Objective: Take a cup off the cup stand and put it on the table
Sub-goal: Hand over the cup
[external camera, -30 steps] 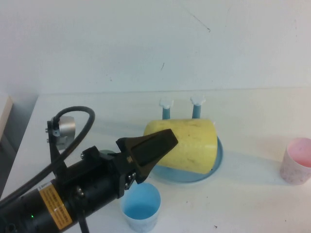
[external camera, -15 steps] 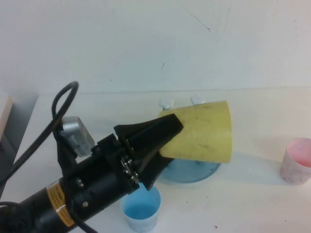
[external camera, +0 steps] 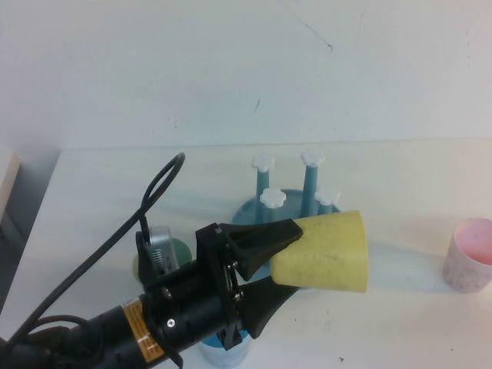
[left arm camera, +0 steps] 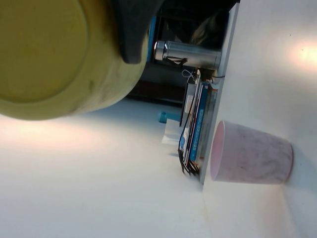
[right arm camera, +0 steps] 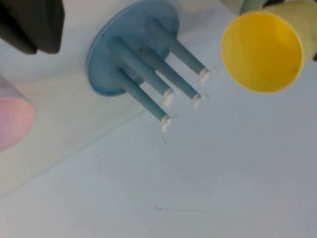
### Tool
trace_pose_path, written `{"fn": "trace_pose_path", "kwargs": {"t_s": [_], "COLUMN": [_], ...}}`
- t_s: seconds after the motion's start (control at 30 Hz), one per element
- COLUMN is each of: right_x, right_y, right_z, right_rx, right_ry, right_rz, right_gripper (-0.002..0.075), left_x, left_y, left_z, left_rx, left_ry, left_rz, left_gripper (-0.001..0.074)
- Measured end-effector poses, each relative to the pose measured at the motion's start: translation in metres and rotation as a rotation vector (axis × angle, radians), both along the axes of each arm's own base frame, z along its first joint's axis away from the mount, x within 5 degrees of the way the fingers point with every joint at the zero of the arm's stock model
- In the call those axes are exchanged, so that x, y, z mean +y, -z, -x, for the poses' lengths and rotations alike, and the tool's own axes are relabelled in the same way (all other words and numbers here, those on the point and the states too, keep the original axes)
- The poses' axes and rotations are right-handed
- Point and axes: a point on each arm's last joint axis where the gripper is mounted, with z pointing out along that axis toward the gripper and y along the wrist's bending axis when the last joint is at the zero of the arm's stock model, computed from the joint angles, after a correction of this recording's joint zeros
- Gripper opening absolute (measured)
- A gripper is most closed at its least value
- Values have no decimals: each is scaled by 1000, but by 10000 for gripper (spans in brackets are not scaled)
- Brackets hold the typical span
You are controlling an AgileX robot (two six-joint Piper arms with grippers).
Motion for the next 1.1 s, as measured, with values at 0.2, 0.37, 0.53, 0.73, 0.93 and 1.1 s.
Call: {"fn": "trace_pose_path", "kwargs": {"t_s": [0.2,0.37,0.53,0.73,0.93,1.1], "right_x": [15,25,26,36,51,66], "right_y": [3,-13,-18,-40,-62,-66], "right_z": [7,12,8,-12,-52,-81], "right_rx": [-28,-249,-318,-228,-190,-283], "right_ry": [-201,-316,-319,-460,-715,-893], "right_rz": [141,187,238,401,597,564], "right_gripper": [-3,-1,41,67,115,300], "left_x": [0,-1,-1,-1,-2,-2], "left_y": [0,0,0,0,1,1], "left_z": [1,1,2,3,3,3], "left_rx": [-5,-8,-8,-3,0,-1], "left_ry": [7,12,20,32,33,33], "left_rz": [-3,-4,-7,-8,-7,-7], "left_gripper": [547,547,547,547,547,547]}}
